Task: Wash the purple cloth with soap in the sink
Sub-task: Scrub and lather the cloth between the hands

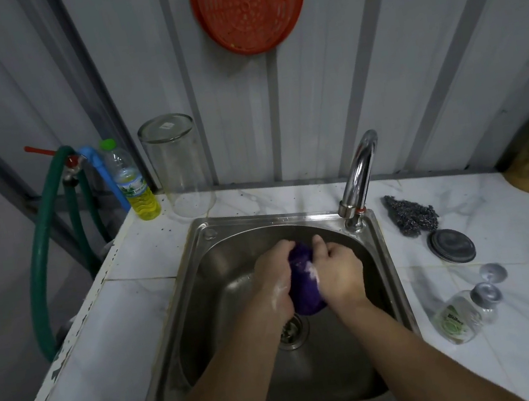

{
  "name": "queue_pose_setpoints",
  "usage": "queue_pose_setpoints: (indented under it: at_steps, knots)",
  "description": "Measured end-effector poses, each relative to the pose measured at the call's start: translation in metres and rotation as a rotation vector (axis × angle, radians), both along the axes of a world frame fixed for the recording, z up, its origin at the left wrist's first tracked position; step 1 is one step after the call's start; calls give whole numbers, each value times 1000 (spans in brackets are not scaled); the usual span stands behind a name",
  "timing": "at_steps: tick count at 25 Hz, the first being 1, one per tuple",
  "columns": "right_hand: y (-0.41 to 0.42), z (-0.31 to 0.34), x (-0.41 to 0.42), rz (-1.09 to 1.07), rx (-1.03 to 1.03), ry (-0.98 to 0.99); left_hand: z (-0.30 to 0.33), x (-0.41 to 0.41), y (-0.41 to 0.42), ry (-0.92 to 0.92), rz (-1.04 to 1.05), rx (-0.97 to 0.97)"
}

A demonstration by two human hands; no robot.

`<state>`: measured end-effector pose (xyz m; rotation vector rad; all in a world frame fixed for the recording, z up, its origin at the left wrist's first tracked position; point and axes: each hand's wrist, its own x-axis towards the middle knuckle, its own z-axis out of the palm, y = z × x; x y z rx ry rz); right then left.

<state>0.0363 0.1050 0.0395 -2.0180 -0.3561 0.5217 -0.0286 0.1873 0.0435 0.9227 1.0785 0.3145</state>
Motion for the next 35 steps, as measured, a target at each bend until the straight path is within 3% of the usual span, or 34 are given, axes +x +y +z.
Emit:
queue_pose_setpoints:
  at_steps: [3,7,11,15,20,25,30,35]
  knots:
    - [-3,-4,-41,43,127,-193,1,0,12,48,91,51]
    - [3,-3,-28,24,25,-314,-6,-5,-6,-15,-48,-20]
    - [6,-13,10,-77,-66,-62,-4,-4,-16,-54,-70,-129]
    - [-4,-19,25,-279,268,345,-5,-20,-10,-153,-35,-225]
    - [-9,-9,18,-162,480,306,-10,-24,-11,-65,-279,-258]
    - [-24,-7,16,-62,506,280,-1,0,-24,-197,-211,-181]
    - [-49,-17,26,-39,395,192,-1,20,-27,-233,-108,-66]
    - [-55,-18,58,-40,182,27,-5,25,-21,-339,-376,-100]
